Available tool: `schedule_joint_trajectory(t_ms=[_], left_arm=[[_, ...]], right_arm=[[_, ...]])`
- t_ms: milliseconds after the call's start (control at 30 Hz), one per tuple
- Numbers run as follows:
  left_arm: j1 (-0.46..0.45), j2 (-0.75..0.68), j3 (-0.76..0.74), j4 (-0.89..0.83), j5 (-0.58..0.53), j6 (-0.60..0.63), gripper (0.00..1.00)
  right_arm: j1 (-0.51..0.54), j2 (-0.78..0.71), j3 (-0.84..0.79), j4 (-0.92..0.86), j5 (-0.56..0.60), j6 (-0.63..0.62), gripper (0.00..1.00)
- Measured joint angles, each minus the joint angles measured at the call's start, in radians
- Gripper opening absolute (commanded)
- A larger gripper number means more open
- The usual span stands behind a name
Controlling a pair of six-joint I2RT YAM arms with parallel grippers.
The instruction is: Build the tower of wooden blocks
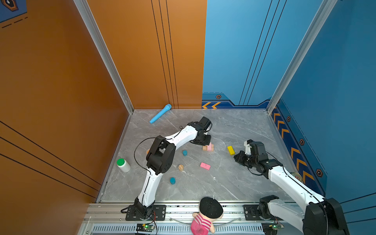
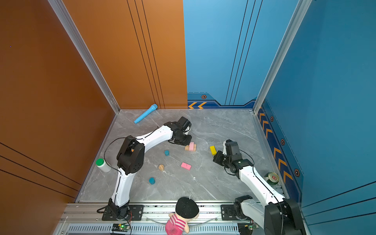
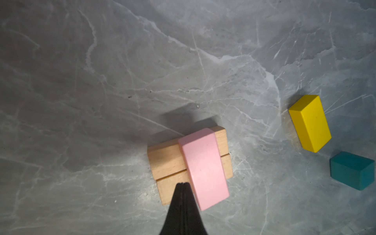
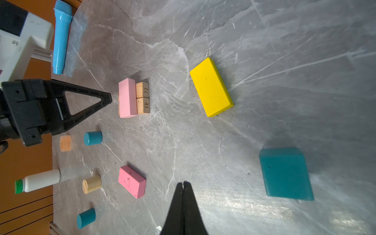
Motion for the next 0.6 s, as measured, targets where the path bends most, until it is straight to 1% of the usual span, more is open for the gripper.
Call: schedule_joint_trajectory(t_ms=[600], left_arm=[[0.001, 0.026, 0.016, -0.014, 0.025, 0.0, 0.0]], right_arm=[[0.0, 0.005, -0.001, 0.011, -0.004, 0.0, 0.0]])
